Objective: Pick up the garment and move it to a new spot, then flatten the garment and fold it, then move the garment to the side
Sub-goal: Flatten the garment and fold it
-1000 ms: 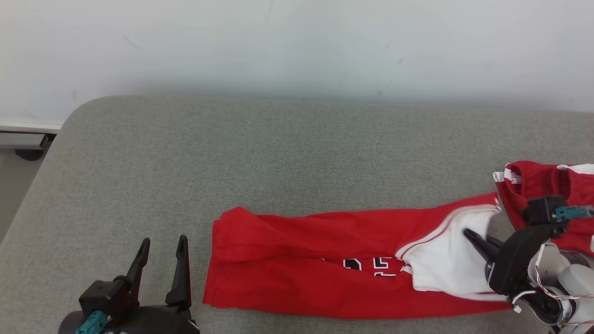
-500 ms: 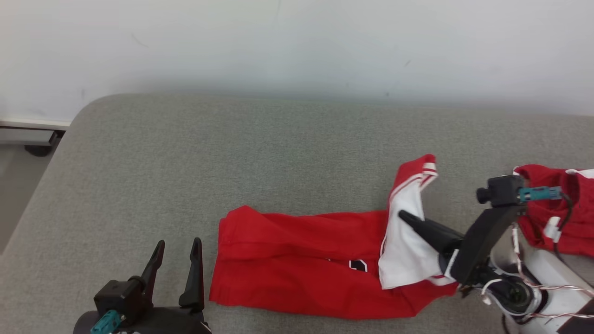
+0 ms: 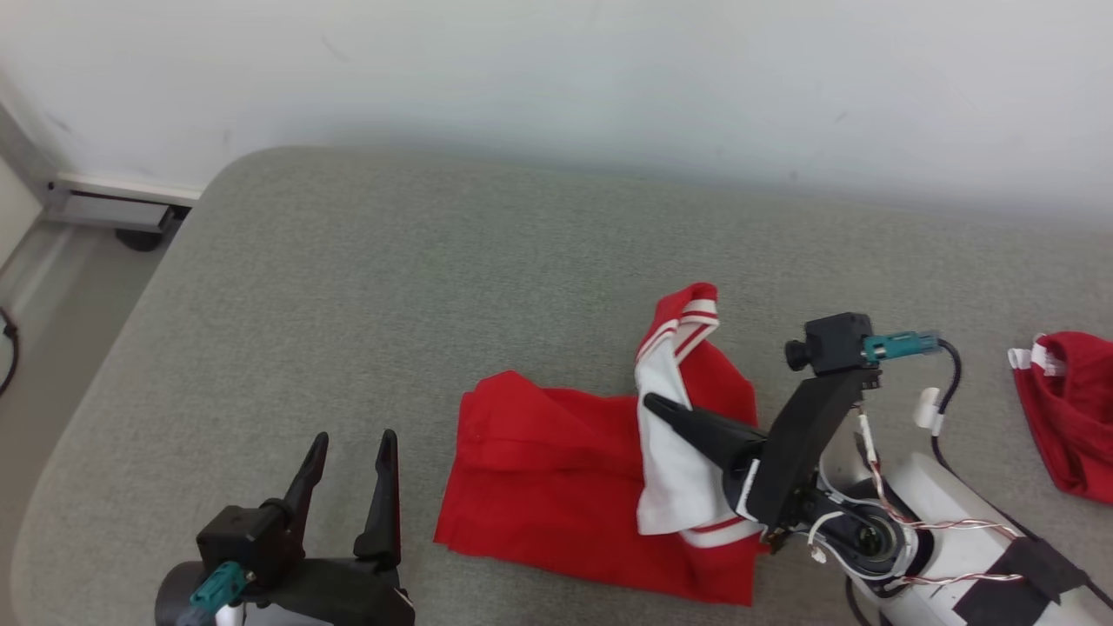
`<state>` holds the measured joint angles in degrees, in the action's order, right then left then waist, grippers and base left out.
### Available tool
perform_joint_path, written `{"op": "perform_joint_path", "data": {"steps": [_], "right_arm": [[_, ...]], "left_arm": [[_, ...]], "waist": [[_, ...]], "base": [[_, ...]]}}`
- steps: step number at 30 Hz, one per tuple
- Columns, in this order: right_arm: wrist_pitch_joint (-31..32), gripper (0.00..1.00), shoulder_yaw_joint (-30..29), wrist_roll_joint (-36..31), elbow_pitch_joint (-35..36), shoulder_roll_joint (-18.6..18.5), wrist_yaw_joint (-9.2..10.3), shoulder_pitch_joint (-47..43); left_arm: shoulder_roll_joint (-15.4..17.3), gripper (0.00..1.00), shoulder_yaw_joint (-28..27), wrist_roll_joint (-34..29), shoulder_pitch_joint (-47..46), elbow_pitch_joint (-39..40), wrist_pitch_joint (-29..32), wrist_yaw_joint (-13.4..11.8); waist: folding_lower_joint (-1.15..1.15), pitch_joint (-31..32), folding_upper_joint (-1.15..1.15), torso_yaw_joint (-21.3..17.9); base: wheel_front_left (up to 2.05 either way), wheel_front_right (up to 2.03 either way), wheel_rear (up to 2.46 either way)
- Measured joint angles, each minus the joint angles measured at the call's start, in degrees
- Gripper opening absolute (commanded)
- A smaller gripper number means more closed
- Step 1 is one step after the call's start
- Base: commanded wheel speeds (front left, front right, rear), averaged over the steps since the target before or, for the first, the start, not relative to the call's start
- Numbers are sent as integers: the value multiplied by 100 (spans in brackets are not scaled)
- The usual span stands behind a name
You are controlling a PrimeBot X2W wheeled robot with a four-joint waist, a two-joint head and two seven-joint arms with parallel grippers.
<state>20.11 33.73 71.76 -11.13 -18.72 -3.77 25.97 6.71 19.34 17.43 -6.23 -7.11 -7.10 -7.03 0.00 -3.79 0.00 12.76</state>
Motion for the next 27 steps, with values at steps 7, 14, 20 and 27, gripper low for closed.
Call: {"op": "perform_joint_path", "data": {"steps": [7, 14, 20, 27], "right_arm": [[36, 0, 113, -27, -296, 326, 265, 215], [2, 0, 260, -77, -740, 758, 528, 348], [-97, 0, 298, -227, -1154, 915, 730, 536], [-232, 7, 361, -375, -1633, 1139, 789, 744]], "left_arm": [[-81, 100, 79, -2, -22, -80, 3, 5], [-120, 100, 147, -2, -121, -125, 3, 9], [-151, 100, 185, -1, -145, -163, 3, 54], [-168, 100, 169, 18, -144, -201, -1, 54]], "waist": [[-1, -30, 0, 278], [-1, -77, 0, 550], [0, -118, 0, 704], [0, -152, 0, 798]], "base": [[0, 0, 0], [0, 0, 0], [0, 0, 0], [0, 0, 0]]}}
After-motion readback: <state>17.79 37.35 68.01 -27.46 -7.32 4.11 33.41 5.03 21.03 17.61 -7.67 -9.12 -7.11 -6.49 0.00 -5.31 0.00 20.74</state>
